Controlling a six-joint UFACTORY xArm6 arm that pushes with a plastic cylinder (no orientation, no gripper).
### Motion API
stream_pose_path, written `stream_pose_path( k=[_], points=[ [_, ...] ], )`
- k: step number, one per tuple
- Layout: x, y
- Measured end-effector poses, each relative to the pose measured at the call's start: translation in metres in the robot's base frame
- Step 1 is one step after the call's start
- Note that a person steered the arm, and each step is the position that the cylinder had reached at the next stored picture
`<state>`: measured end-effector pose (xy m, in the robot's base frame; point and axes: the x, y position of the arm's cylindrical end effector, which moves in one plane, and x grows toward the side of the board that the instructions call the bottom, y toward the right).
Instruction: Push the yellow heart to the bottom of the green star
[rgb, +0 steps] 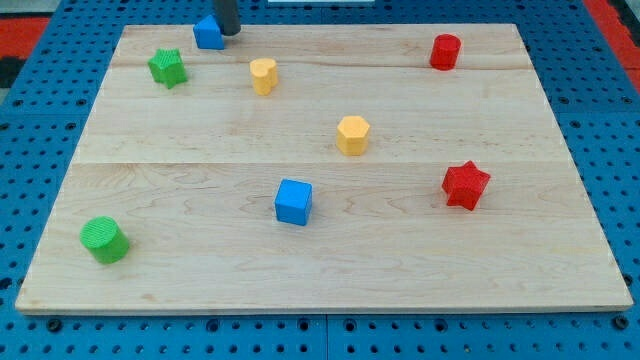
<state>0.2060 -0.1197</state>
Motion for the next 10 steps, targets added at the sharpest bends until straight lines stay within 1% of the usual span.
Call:
stream_pose_path(
  k=[1, 2, 3, 4, 5, 8, 9, 10],
  points=[
    [0.024, 0.062],
    [0.064, 0.094],
    [0.086, 0.089],
    [0.074, 0.050],
    [0.075, 0.029],
    [0.106, 0.025],
    [0.106, -0.010],
    [0.114, -0.026]
  ],
)
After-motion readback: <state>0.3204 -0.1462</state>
